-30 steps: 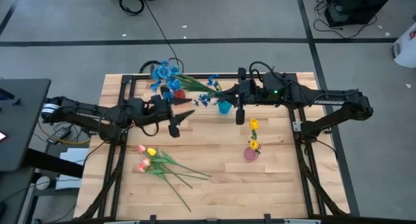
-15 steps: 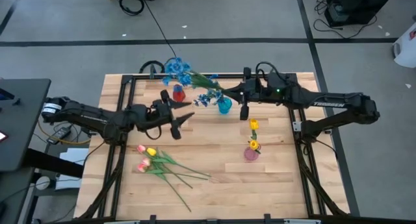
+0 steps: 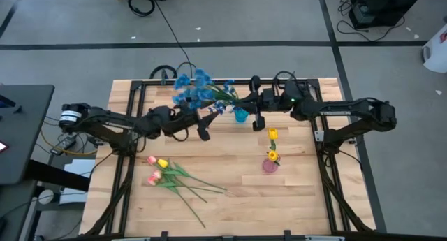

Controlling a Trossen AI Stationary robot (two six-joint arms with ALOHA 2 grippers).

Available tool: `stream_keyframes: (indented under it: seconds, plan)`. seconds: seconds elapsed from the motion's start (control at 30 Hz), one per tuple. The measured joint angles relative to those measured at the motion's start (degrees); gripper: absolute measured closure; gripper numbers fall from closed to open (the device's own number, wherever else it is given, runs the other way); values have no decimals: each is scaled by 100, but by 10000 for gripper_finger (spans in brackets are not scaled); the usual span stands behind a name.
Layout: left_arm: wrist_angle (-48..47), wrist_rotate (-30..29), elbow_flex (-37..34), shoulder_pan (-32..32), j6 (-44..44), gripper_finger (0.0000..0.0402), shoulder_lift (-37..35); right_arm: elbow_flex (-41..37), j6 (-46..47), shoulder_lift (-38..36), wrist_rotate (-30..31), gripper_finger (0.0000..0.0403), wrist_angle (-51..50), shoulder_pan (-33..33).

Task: Sort flowers into vase by color
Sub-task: Put the blue flower into the blue flower vase

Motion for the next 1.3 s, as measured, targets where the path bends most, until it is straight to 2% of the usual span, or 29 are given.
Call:
stream_keyframes:
  seconds: [0.17, 0.37, 0.73, 0.93, 1.07, 1.2, 1.3]
  plan:
    - [-58, 273, 502, 110, -98, 203, 305, 39, -14, 258, -28, 394, 80, 1]
    - [-71, 354, 698, 175, -67, 203, 376, 39, -217, 279, -8, 394, 83, 68]
    - [-87, 1069, 1162, 248, -56, 203, 508, 39, -583, 281, 330, 394, 125, 99]
    - [-104, 905, 1221, 268, -43, 206, 523, 41, -564, 281, 328, 394, 142, 112]
    - [-72, 839, 1221, 309, 31, 238, 523, 41, -570, 281, 325, 394, 113, 141]
    - [-76, 818, 1221, 339, 179, 302, 523, 41, -579, 281, 367, 385, 104, 175]
    - [-100, 844, 1221, 342, 224, 355, 523, 41, -422, 281, 431, 361, 44, 177]
